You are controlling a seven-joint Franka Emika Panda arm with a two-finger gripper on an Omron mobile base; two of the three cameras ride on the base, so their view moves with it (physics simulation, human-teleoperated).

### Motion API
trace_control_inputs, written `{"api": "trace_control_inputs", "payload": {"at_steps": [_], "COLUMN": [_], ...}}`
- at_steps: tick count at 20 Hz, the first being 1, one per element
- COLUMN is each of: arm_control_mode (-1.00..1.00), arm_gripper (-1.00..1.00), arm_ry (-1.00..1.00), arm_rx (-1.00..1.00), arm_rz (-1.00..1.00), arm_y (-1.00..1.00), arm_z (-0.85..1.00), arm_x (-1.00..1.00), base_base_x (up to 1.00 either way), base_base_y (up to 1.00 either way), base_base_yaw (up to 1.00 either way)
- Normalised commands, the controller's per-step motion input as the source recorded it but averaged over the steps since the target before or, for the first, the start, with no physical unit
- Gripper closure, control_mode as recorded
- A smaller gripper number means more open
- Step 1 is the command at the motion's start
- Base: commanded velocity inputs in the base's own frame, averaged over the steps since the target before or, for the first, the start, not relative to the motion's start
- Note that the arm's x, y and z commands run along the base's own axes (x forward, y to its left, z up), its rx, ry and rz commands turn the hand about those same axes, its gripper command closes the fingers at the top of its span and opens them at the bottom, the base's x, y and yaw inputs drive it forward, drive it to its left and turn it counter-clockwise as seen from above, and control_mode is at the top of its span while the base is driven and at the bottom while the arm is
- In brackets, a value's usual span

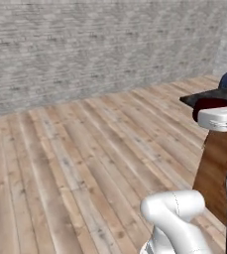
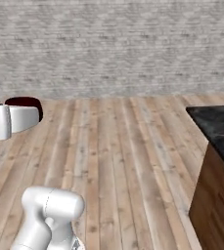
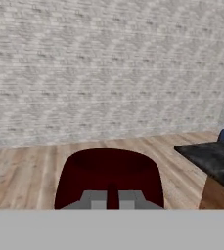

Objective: There is a tray on the dining counter. Grab the cup, mug, and pitcher and place them on the tray. The pitcher may be placed next to the tray if it cannot fit the tray.

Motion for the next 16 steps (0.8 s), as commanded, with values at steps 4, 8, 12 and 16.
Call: {"api": "trace_control_inputs", "payload": {"at_steps": [4, 8, 12, 16], "arm_control_mode": [1.0, 1.0, 1.0, 1.0], "arm_gripper": [1.0, 1.0, 1.0, 1.0], "arm_ry": [0.0, 0.0, 0.0, 0.0], "arm_rx": [0.0, 0.0, 0.0, 0.0], "arm_rz": [0.0, 0.0, 0.0, 0.0], "arm_y": [0.0, 0.0, 0.0, 0.0], "arm_z": [0.0, 0.0, 0.0, 0.0], "arm_x": [0.0, 0.0, 0.0, 0.0], "base_base_x": [1.0, 1.0, 1.0, 1.0], "base_base_y": [0.79, 0.79, 0.66, 0.68], "base_base_yaw": [-0.09, -0.12, -0.25, -0.32]}}
